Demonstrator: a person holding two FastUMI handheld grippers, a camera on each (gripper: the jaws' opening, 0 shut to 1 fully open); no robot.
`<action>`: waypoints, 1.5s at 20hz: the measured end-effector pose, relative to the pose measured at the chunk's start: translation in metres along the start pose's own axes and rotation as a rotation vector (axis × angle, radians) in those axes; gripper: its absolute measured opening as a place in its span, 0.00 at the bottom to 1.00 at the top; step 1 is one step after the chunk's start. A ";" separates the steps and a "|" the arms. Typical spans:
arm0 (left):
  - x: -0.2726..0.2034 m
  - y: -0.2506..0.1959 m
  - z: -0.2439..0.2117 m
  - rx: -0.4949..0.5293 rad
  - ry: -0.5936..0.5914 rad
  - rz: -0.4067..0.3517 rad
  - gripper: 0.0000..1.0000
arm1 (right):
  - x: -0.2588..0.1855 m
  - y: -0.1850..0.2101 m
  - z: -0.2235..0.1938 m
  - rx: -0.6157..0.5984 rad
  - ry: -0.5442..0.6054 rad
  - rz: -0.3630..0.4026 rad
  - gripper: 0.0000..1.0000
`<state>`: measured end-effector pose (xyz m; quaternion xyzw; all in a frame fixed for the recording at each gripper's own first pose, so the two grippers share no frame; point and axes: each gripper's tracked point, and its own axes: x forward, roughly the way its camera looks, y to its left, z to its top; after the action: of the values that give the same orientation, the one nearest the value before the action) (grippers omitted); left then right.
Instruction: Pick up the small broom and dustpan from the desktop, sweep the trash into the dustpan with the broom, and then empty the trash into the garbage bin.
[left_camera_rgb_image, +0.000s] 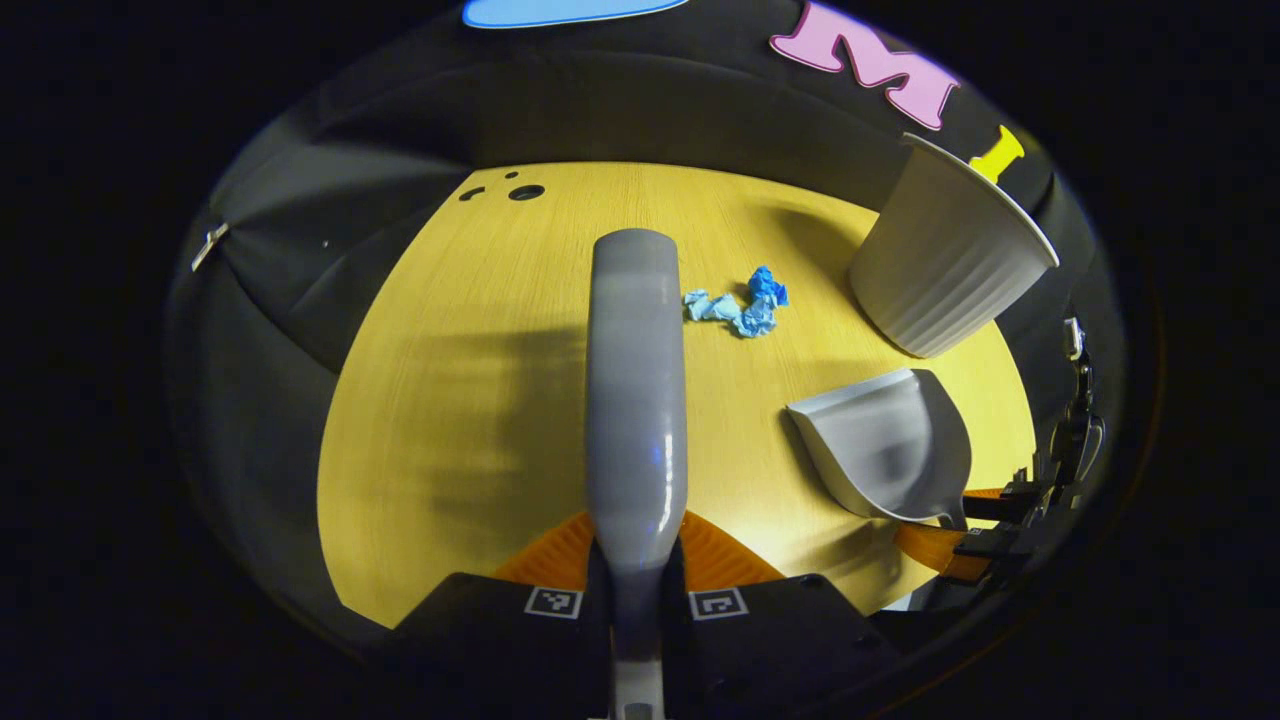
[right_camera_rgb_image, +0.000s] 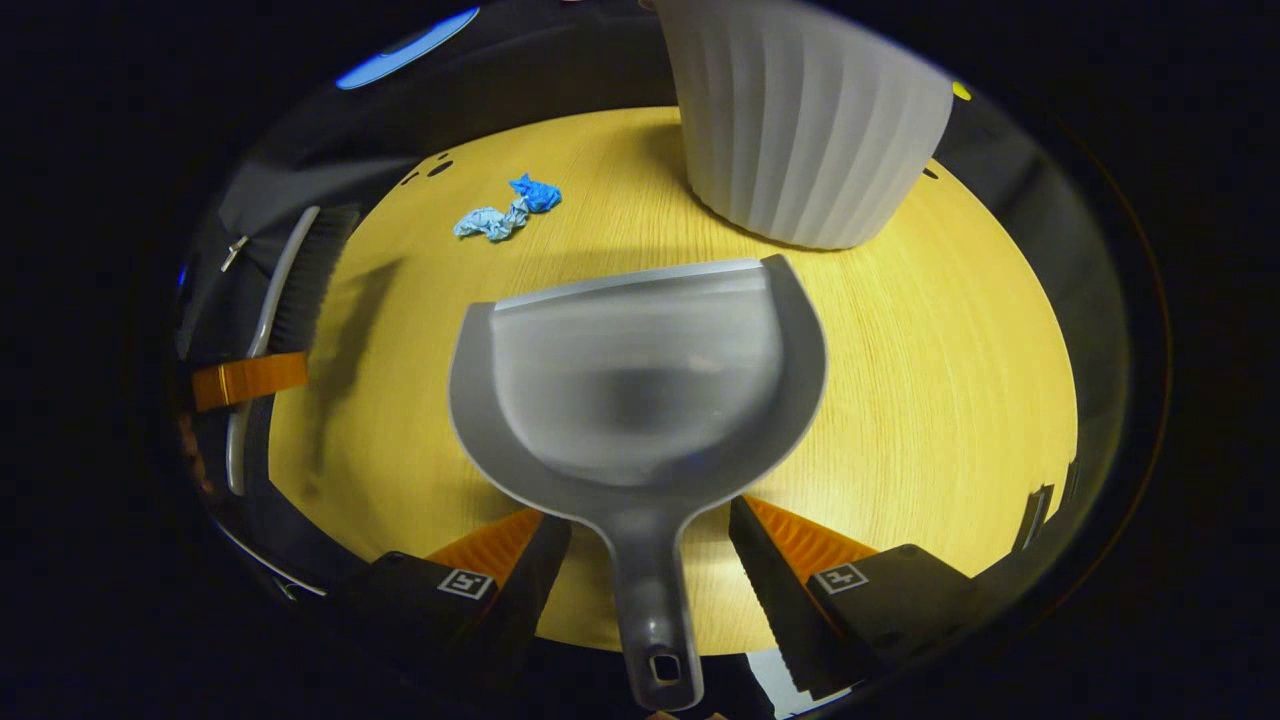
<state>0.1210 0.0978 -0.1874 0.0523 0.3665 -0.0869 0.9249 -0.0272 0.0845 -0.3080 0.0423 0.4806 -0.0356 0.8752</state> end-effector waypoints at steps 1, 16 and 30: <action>0.005 0.005 0.006 0.028 -0.005 0.010 0.24 | 0.004 0.002 0.000 -0.008 0.004 0.001 0.99; 0.114 0.025 0.084 0.288 0.141 0.015 0.24 | 0.016 -0.004 0.008 -0.076 0.089 0.077 0.37; 0.149 -0.010 0.144 0.809 0.250 -0.010 0.25 | 0.000 -0.050 0.001 -0.188 0.136 0.123 0.35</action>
<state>0.3218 0.0470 -0.1855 0.4197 0.4123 -0.2211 0.7778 -0.0322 0.0344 -0.3093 -0.0082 0.5367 0.0665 0.8411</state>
